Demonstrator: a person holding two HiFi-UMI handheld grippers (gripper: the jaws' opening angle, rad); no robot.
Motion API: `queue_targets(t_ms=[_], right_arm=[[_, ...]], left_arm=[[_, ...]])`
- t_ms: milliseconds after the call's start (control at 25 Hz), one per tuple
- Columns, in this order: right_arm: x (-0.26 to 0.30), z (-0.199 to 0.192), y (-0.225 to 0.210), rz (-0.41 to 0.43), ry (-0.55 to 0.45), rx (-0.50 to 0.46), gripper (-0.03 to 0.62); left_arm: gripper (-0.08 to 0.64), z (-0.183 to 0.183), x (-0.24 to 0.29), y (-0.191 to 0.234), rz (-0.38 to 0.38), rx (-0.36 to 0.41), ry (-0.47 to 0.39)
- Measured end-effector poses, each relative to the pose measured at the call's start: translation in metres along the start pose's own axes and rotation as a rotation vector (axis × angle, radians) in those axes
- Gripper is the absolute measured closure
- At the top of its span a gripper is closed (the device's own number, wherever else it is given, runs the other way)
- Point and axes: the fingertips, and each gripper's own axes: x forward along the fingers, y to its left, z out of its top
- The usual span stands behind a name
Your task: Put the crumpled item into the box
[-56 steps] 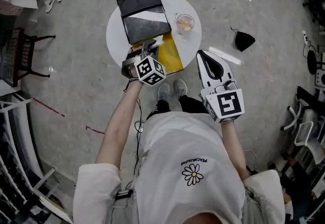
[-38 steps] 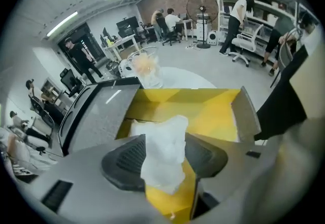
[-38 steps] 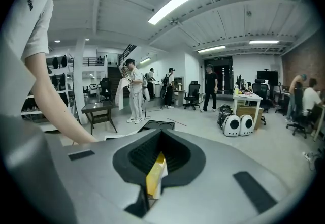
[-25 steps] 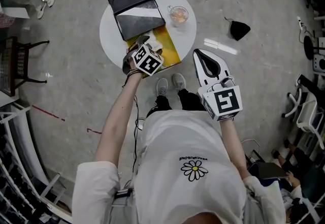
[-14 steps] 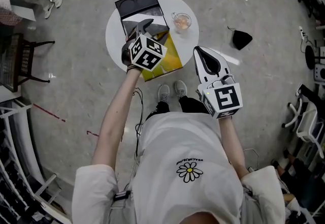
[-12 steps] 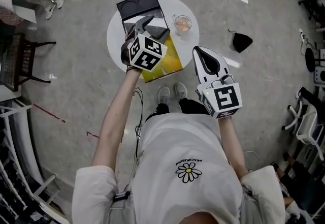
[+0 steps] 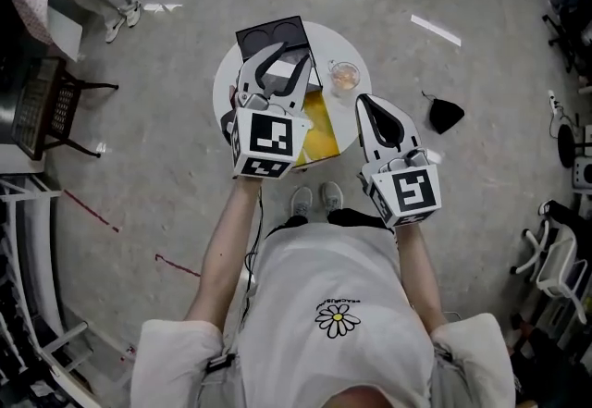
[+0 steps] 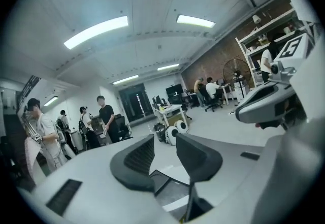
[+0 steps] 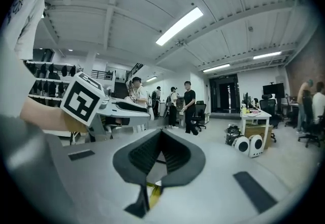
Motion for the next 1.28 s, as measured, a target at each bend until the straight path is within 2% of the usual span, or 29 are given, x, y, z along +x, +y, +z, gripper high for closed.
queue_targets(t_ms=[160, 320, 600, 720, 880, 1280], right_arm=[[0.002, 0.016, 0.000, -0.001, -0.037, -0.013, 0.590], [0.002, 0.026, 0.001, -0.004, -0.062, -0.016, 0.591], [-0.001, 0.031, 0.007, 0.004, -0.087, 0.007, 0.591], [-0.004, 0.032, 0.010, 0.002, -0.088, 0.005, 0.591], [-0.002, 0.029, 0.005, -0.037, -0.086, 0.022, 0.591], [-0.003, 0.020, 0.007, -0.037, -0.059, 0.012, 0.591]], left_arm=[[0.466, 0.024, -0.029, 0.009, 0.067, -0.050, -0.096], [0.490, 0.039, -0.054, 0.018, 0.123, -0.088, -0.148], [0.533, 0.036, -0.078, 0.023, 0.174, -0.167, -0.198], [0.553, 0.028, -0.091, 0.022, 0.198, -0.236, -0.233], [0.558, 0.017, -0.103, 0.024, 0.246, -0.290, -0.235], [0.558, -0.003, -0.110, 0.030, 0.299, -0.304, -0.219]])
